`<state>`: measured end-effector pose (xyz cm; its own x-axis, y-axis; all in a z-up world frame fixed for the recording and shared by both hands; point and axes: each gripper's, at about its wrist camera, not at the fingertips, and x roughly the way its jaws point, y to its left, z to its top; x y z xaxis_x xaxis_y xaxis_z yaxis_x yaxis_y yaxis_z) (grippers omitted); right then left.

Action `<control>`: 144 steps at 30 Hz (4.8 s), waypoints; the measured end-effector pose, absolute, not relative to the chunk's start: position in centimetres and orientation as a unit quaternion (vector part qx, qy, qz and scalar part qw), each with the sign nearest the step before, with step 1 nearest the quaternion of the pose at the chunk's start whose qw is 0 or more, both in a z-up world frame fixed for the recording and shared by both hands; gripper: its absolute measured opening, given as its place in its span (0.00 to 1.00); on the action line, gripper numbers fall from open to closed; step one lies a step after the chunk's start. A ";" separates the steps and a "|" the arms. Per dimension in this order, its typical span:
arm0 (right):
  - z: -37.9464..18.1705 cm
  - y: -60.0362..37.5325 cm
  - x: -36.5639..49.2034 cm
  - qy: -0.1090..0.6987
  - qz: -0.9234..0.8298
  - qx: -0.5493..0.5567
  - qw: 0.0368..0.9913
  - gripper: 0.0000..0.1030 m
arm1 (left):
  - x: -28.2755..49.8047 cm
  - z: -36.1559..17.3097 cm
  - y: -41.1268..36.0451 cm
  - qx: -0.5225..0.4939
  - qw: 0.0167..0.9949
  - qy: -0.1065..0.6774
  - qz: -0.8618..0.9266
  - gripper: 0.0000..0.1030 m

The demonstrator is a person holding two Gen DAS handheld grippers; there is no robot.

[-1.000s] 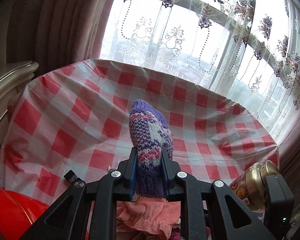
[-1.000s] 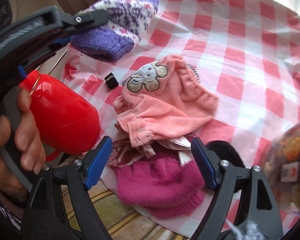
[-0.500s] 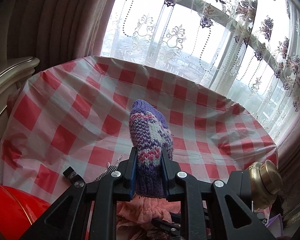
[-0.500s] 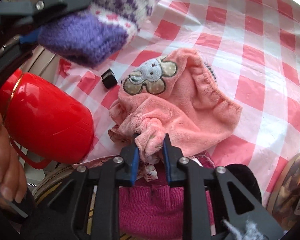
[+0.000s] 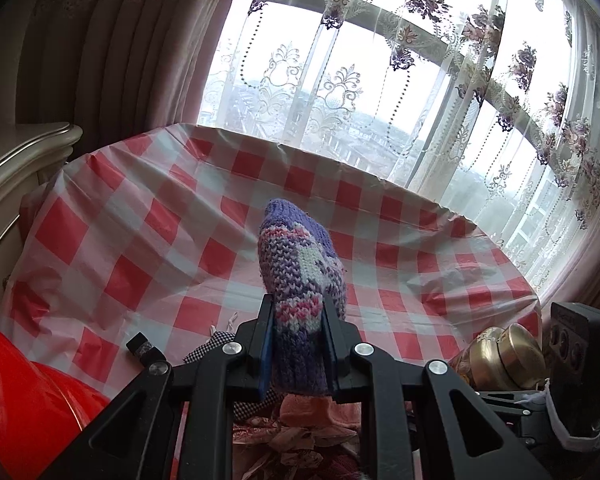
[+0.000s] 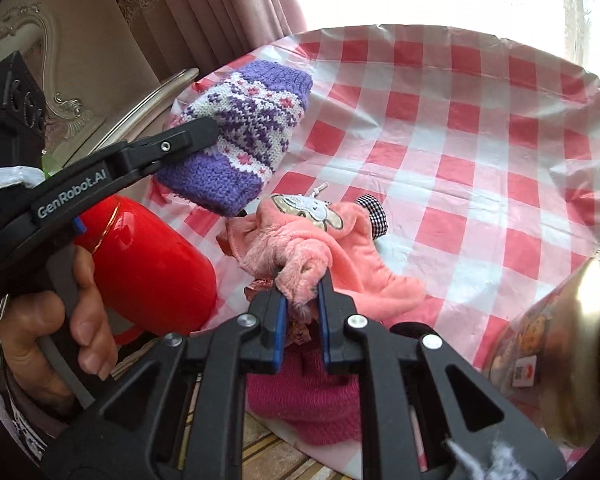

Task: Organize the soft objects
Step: 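Grasp the pink elephant towel with the right tool while the left tool holds the mitten, then carry both items to the box and open the left tool to drop the mitten, then open the right tool to drop the pink towel into the box, then move both tools back over the soft items on the checked table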

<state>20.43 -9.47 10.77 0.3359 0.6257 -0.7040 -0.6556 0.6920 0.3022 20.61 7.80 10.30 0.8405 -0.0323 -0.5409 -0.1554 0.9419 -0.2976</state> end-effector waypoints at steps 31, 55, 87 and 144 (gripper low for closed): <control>16.7 -37.7 4.9 0.362 0.167 0.052 0.915 0.16 | 10.4 10.9 -6.5 -0.179 0.916 0.326 -0.149 0.21; 8.4 -57.0 -1.5 0.419 -0.055 0.103 0.901 0.15 | 11.1 6.8 -30.5 -0.040 0.816 0.447 -0.366 0.21; 2.0 -52.2 -5.8 0.564 0.037 0.025 0.824 0.31 | 13.2 4.4 -37.8 0.016 0.789 0.474 -0.391 0.55; 10.6 -21.4 9.9 0.445 0.310 -0.091 0.835 0.73 | 20.9 7.2 1.7 -0.045 0.897 0.439 -0.013 0.63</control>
